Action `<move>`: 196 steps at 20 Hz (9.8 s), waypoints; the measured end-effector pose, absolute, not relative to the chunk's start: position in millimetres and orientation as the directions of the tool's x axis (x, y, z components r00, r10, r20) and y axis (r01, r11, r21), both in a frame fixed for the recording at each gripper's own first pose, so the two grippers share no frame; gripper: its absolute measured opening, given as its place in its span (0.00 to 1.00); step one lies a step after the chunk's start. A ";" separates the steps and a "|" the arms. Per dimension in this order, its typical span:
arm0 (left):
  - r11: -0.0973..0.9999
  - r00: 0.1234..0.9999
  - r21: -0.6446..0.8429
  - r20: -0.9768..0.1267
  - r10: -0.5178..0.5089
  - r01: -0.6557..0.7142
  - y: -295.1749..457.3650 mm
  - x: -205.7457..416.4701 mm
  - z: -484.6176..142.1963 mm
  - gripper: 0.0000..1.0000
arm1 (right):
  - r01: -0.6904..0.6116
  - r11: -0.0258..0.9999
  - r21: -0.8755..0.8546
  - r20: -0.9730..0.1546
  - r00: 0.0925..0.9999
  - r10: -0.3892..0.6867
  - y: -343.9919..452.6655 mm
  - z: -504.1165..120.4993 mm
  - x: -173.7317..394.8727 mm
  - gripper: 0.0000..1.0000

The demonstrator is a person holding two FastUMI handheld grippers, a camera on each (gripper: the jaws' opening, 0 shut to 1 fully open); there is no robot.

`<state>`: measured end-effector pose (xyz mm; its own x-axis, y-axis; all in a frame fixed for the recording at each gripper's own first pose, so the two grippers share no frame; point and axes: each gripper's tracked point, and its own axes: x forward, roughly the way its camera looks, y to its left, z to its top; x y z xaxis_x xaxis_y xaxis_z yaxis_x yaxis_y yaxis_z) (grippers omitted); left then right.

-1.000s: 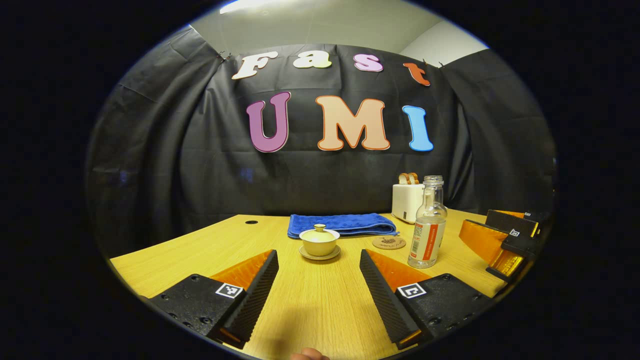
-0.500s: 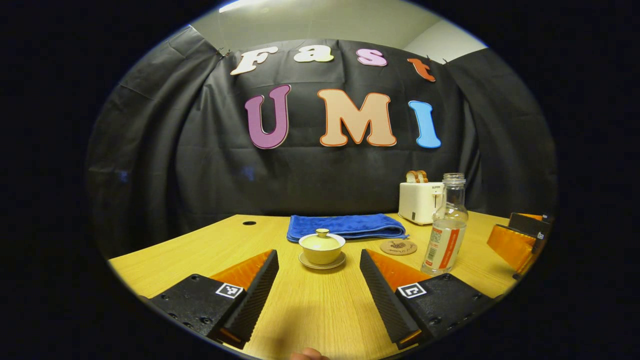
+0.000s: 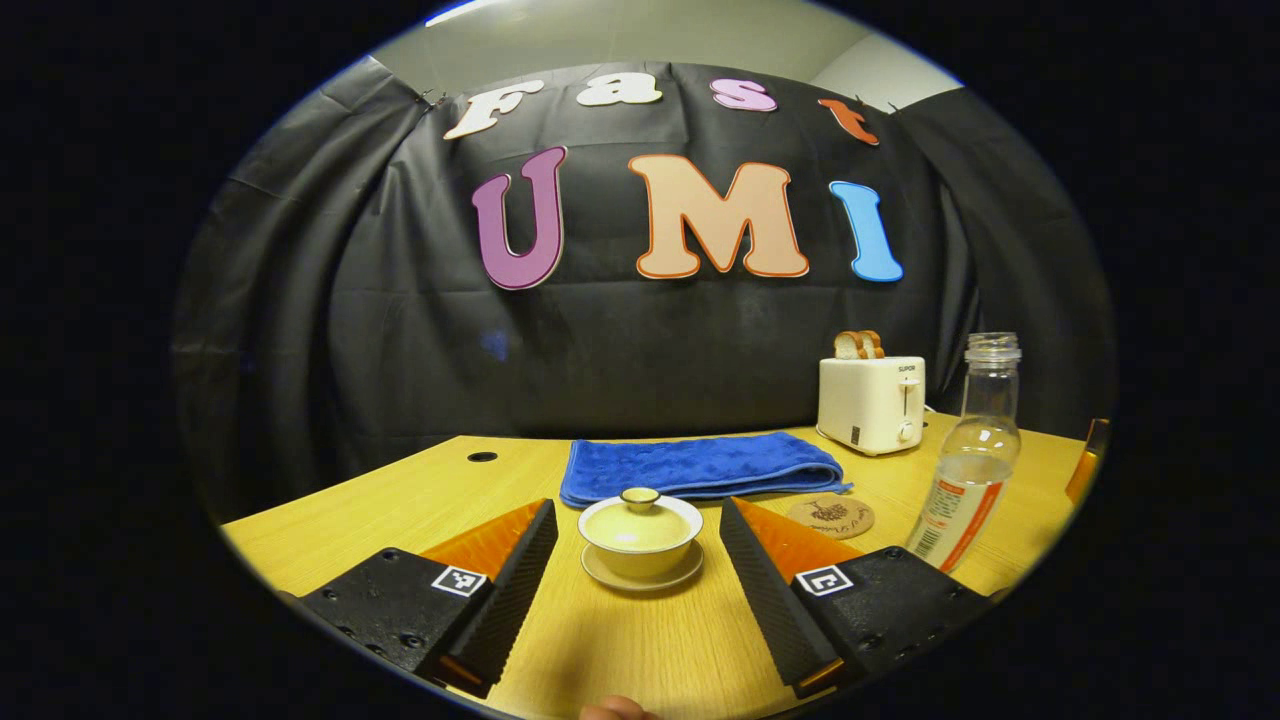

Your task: Open the teacup lid with one hand, grasp the water bottle and pour water into the teacup with the other hand; after pouring, place the water bottle on the coaster and then close the teacup lid.

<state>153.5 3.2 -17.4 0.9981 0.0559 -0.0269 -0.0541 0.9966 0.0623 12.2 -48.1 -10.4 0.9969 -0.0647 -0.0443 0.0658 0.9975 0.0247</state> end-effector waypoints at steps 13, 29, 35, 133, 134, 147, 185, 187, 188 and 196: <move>0.998 0.993 0.055 -0.114 0.031 -0.025 -6.8 206.4 -33.4 0.94 | 0.092 0.995 0.026 -0.050 0.995 -0.090 -63.1 -11.7 13.1 0.97; 0.994 0.989 0.103 -0.134 0.062 -0.048 -1.1 220.8 -38.6 0.31 | 0.095 0.995 0.038 -0.061 0.994 -0.093 -67.7 -14.2 14.3 0.97; 0.994 0.989 0.095 -0.133 0.066 -0.054 -0.7 218.2 -40.7 0.24 | 0.081 0.996 0.039 -0.066 0.995 -0.078 -62.0 -14.5 14.1 0.97; 0.995 0.996 0.023 0.003 0.094 -0.094 85.3 73.2 -12.6 0.22 | -0.175 -0.122 -0.977 -0.189 0.976 0.111 137.5 -69.7 241.6 0.75; 0.995 0.995 0.023 0.003 0.098 -0.098 86.8 73.3 -12.7 0.22 | -0.171 -0.138 -0.976 -0.187 0.976 0.116 138.1 -68.8 241.6 0.77; 0.993 0.993 0.023 0.001 0.117 -0.117 99.2 71.5 -12.1 0.22 | -0.095 -0.305 -0.948 -0.149 0.976 0.160 145.2 -57.2 243.3 0.76; 0.993 0.993 0.023 0.000 0.119 -0.119 103.0 74.9 -11.8 0.22 | -0.289 0.189 -0.939 -0.249 0.946 0.206 125.6 -51.3 243.9 0.79; 0.992 0.993 0.023 -0.001 0.121 -0.121 103.2 74.9 -12.4 0.22 | -0.317 0.358 -0.878 -0.246 0.941 0.231 122.3 -42.0 241.7 0.77; 0.992 0.992 0.023 -0.001 0.124 -0.124 103.4 74.8 -12.1 0.22 | -0.331 0.443 -0.833 -0.242 0.939 0.246 120.8 -36.6 241.4 0.75; 0.990 0.990 0.020 -0.004 0.139 -0.139 103.5 77.3 -13.2 0.22 | -0.314 0.939 -0.140 -0.186 0.940 0.286 67.9 -21.9 262.4 0.77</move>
<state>77.3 103.5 -13.2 0.9902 0.1393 -0.0040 -0.1391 0.9901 0.0204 262.4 67.9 -21.9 0.9400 0.2863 -0.1858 -0.3137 0.9391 -0.1405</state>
